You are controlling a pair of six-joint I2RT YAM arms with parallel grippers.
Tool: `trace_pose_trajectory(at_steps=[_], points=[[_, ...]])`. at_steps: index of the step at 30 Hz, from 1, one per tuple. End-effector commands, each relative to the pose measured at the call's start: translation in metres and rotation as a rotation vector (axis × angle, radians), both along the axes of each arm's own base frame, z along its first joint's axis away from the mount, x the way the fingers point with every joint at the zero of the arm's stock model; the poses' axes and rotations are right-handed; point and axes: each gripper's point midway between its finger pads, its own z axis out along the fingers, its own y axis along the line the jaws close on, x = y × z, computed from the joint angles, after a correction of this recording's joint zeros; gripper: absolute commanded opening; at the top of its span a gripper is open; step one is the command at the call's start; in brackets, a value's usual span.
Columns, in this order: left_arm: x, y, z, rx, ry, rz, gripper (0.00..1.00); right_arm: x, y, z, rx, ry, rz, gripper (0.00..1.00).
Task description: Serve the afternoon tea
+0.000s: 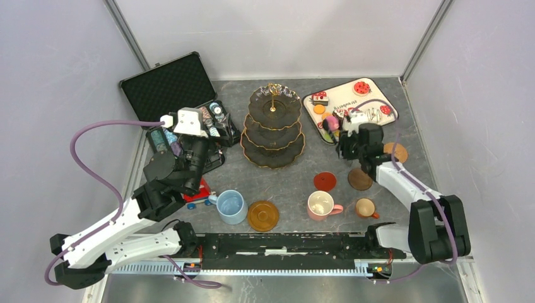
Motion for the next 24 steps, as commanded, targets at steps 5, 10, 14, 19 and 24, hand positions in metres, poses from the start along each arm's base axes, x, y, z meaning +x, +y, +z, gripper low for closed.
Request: trace_pose_trajectory(at_steps=[5,10,14,19,24], points=[[0.0,0.005,0.005,-0.04,-0.02,0.025,1.0,0.006,0.056,0.032,-0.014,-0.26,0.182,0.14],[0.001,0.004,0.005,-0.039,-0.019,0.023,1.0,0.004,0.07,0.036,-0.015,-0.275,0.231,0.14],[0.001,0.003,0.004,-0.034,-0.018,0.023,1.0,-0.002,0.084,0.029,-0.035,-0.271,0.324,0.15],[0.002,0.002,0.003,-0.031,-0.016,0.021,1.0,-0.006,0.103,0.025,-0.032,-0.268,0.401,0.15],[0.004,-0.002,0.0,-0.016,-0.009,0.019,1.0,-0.002,0.12,0.022,-0.013,-0.254,0.442,0.16]])
